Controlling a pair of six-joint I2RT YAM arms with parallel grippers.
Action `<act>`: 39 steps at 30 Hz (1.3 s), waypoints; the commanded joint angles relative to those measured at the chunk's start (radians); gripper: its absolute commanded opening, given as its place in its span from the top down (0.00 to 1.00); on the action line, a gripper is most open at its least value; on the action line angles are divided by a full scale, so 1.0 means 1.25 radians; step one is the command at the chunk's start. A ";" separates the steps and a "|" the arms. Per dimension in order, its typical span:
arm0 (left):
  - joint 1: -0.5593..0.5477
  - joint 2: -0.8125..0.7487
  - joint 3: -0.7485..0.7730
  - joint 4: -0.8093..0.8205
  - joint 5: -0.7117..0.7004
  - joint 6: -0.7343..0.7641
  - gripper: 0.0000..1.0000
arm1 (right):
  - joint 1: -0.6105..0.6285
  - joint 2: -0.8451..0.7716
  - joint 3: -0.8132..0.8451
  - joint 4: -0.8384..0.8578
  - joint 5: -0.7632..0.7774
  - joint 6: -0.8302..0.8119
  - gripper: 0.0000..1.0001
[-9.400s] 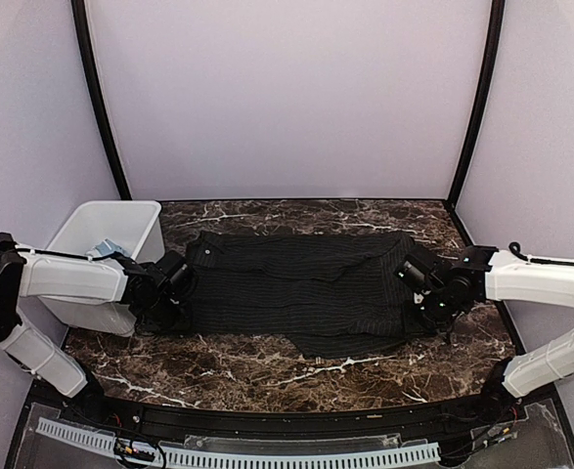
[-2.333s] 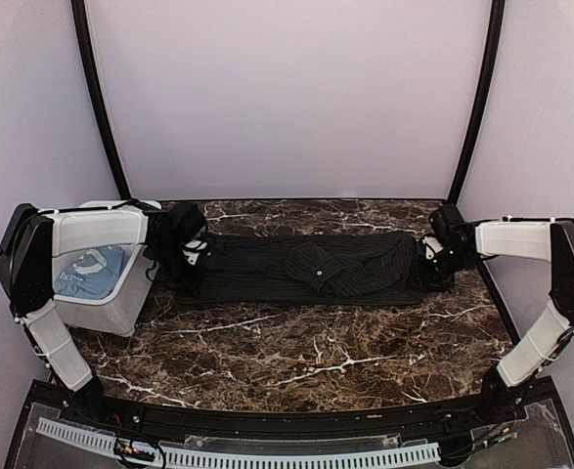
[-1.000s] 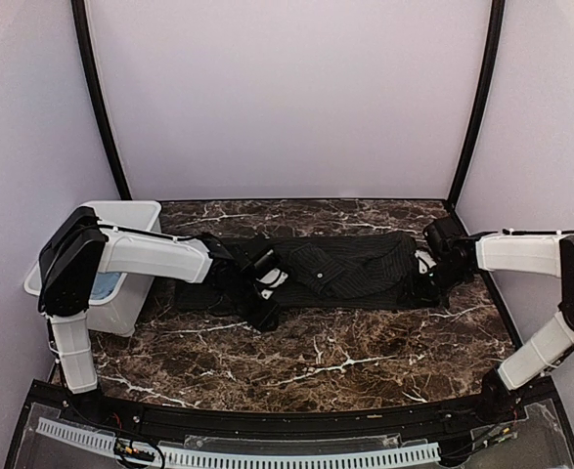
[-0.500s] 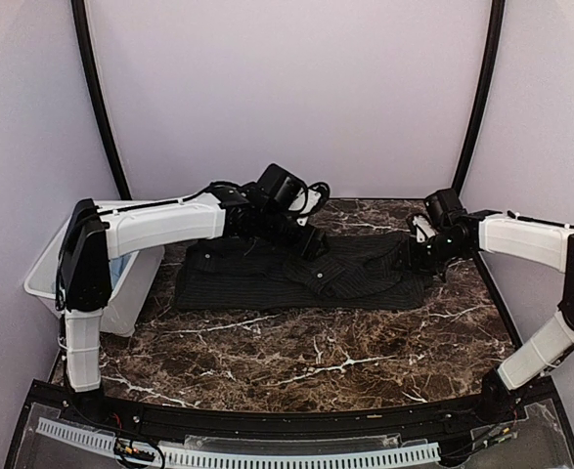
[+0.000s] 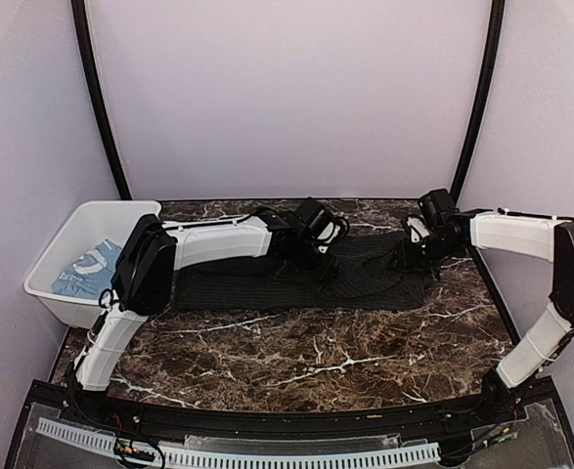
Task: Fold and stack the mixed laundry pile
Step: Pick up the rectangle-folded shirt from the center of the board, then pass from the left arm to the right
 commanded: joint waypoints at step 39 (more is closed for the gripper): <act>0.103 -0.625 -0.451 -0.017 0.511 0.530 1.00 | 0.291 -0.177 -0.019 0.385 -0.219 -0.488 0.30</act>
